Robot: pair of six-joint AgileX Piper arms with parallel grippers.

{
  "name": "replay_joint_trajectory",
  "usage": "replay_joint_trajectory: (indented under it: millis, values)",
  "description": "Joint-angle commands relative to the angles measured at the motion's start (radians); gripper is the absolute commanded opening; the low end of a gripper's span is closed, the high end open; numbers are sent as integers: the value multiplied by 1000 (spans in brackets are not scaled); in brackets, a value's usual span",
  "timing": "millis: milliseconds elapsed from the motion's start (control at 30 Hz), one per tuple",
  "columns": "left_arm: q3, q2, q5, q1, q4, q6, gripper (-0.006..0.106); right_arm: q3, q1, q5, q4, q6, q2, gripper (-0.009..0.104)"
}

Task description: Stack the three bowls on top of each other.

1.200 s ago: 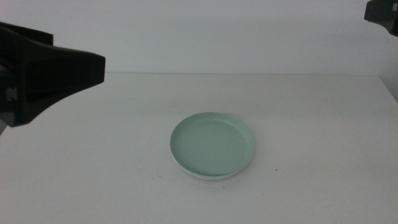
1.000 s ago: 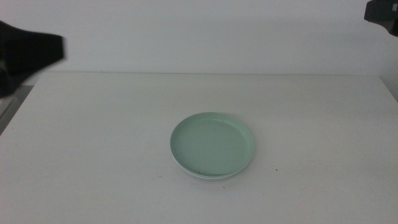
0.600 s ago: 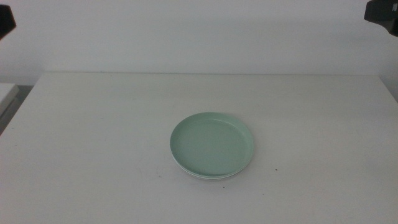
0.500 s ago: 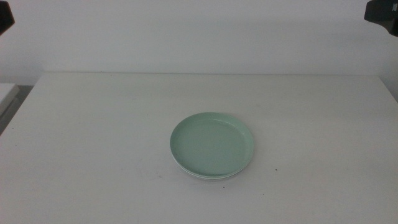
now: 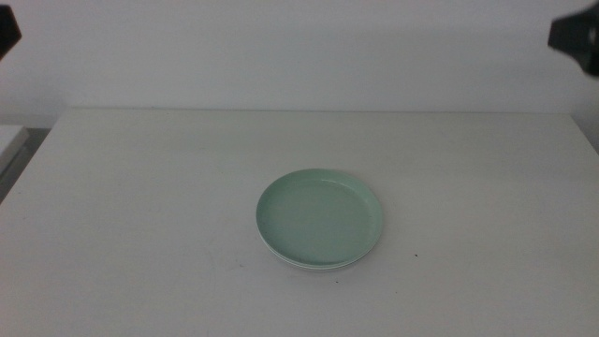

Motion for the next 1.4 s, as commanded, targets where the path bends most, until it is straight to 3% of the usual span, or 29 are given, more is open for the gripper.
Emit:
replay_joint_trajectory:
  millis: [0, 100, 233, 367, 467, 633, 933, 1367]
  values:
    - [95, -68, -110, 16, -35, -1, 94, 105, -7, -89, -17, -11, -77, 92]
    - [271, -186, -144, 52, -109, -1, 94, 326, -7, -252, -17, -11, -212, 92]
    - [459, -325, -151, 99, -115, -3, 94, 650, -8, -451, -44, -5, -403, 92]
    - [617, -454, -202, 124, -115, -3, 94, 879, -50, -453, -34, -5, -580, 92]
    - [722, -558, -228, 124, -106, -3, 94, 991, -121, -455, 18, -5, -705, 92]
    - [858, -676, -228, 124, -106, -3, 94, 1061, -219, -455, -6, -5, -862, 92]
    - [896, -676, -291, 124, -103, 0, 94, 1081, -220, -443, -17, -5, -1043, 92]
    - [896, -676, -296, 124, -87, -3, 94, 1091, -220, -380, -17, -5, -1043, 92]
